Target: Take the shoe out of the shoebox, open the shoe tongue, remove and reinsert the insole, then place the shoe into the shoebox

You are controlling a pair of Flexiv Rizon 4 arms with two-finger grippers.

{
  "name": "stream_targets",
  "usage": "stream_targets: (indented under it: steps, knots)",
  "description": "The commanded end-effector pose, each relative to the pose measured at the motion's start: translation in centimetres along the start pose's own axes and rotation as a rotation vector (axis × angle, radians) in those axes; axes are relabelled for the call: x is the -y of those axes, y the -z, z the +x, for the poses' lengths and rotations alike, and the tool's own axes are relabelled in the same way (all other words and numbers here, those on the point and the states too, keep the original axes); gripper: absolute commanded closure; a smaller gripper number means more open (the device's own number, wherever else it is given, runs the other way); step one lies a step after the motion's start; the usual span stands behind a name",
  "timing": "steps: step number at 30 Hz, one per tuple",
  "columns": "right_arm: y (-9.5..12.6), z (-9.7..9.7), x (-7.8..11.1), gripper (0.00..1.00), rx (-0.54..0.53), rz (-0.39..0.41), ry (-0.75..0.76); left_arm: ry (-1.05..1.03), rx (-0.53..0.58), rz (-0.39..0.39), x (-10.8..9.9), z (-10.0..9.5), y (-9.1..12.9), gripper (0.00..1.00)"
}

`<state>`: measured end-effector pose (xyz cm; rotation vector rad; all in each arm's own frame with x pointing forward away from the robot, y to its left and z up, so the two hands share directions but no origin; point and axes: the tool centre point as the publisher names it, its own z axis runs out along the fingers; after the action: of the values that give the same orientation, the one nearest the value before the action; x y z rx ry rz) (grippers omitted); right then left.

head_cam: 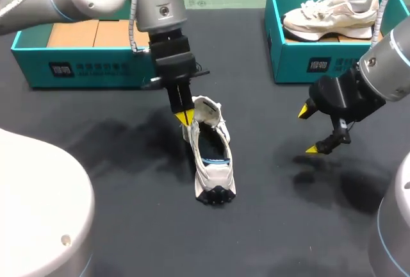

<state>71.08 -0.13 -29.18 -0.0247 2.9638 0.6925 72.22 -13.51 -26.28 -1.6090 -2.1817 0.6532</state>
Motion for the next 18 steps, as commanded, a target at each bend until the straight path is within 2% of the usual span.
stream_targets:
  steps: [1,5,6,7,15,16,18]
  knots:
    - [1.2,1.0,0.5,0.0,0.031,0.022,-0.029,-0.045,-0.211,-0.027,0.5,-0.5,-0.4,1.0]
    - [2.1,1.4,1.2,0.0,0.049,0.018,-0.039,-0.099,-0.252,-0.04,1.3,-0.2,-1.3,1.0]
    - [2.2,1.4,1.4,0.0,0.048,0.017,-0.04,-0.108,-0.274,-0.066,1.6,-0.1,-1.4,1.0]
    - [2.4,1.4,1.7,0.0,0.046,-0.005,-0.032,-0.108,-0.274,-0.066,1.6,-0.1,-1.4,1.0]
    - [2.4,1.4,1.7,0.0,0.046,-0.005,-0.032,-0.108,-0.274,-0.066,1.6,-0.1,-1.4,1.0]
    - [2.4,1.4,1.7,0.0,0.046,-0.005,-0.032,-0.104,-0.27,-0.079,1.7,-0.4,-2.0,1.0]
    - [2.4,1.4,1.7,0.0,0.046,-0.005,-0.032,-0.126,-0.261,-0.053,2.0,-0.8,-3.1,1.0]
